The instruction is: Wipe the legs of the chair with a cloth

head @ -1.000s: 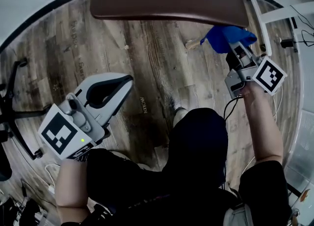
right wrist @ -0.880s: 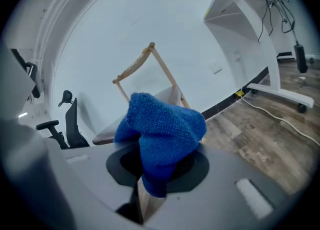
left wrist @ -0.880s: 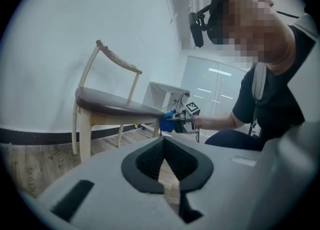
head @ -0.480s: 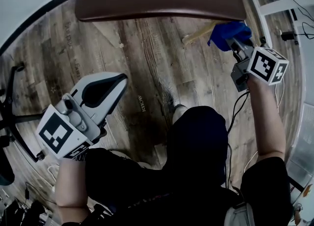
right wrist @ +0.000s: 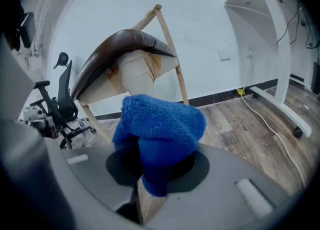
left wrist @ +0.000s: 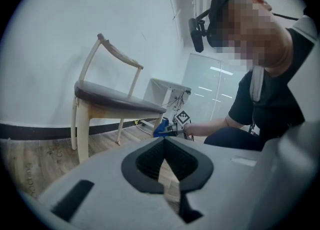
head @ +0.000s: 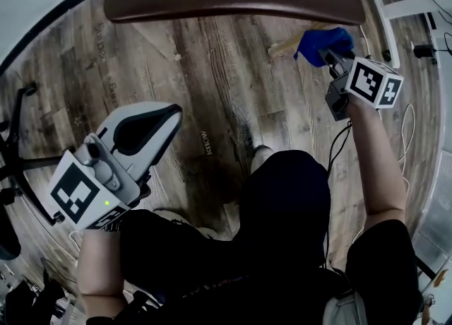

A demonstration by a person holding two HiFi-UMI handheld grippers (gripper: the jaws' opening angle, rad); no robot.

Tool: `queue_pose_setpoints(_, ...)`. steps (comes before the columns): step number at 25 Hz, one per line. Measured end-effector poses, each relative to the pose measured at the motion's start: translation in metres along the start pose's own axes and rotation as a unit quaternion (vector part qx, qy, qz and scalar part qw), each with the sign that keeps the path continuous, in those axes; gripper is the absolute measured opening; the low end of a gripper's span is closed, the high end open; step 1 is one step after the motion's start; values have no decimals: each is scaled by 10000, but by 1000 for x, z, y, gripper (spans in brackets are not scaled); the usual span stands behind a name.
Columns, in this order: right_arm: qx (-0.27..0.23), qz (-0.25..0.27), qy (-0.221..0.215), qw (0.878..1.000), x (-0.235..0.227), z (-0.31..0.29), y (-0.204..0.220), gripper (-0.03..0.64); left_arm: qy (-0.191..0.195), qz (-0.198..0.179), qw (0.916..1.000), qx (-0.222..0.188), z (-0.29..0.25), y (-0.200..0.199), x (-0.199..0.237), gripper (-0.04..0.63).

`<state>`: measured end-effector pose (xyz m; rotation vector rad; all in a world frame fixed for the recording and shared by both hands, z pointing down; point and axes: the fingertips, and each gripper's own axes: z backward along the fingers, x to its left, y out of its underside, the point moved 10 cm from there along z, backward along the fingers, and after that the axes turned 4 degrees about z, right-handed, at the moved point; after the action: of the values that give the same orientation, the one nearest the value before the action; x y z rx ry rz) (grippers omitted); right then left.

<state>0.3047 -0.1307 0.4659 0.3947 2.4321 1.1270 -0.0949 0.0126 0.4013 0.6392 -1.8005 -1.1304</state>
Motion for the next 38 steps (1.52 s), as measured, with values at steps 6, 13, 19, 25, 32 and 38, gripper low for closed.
queue_pose_setpoints(6, -333, 192, 82, 9992, -11, -22, 34, 87, 71, -41, 10000, 32, -2, -2, -4, 0)
queue_pose_setpoints(13, -76, -9, 384, 9992, -23, -77, 108, 86, -42, 20, 9999, 108, -2, 1, -4, 0)
queue_pose_setpoints(19, 381, -381, 804, 9953, -38, -130, 163, 86, -136, 28, 9997, 213, 1, 4, -1, 0)
queue_pose_setpoints(25, 575, -484, 879, 9933, -52, -151, 188, 86, -248, 63, 9994, 238, 4, 6, 0, 0)
queue_pose_setpoints(32, 890, -580, 940, 9899, -60, -159, 190, 86, -227, 61, 9993, 282, 2, 7, 0, 0)
queue_pose_setpoints(38, 1079, -541, 844, 9891, -61, -159, 183, 86, -227, 37, 9994, 249, 3, 7, 0, 0)
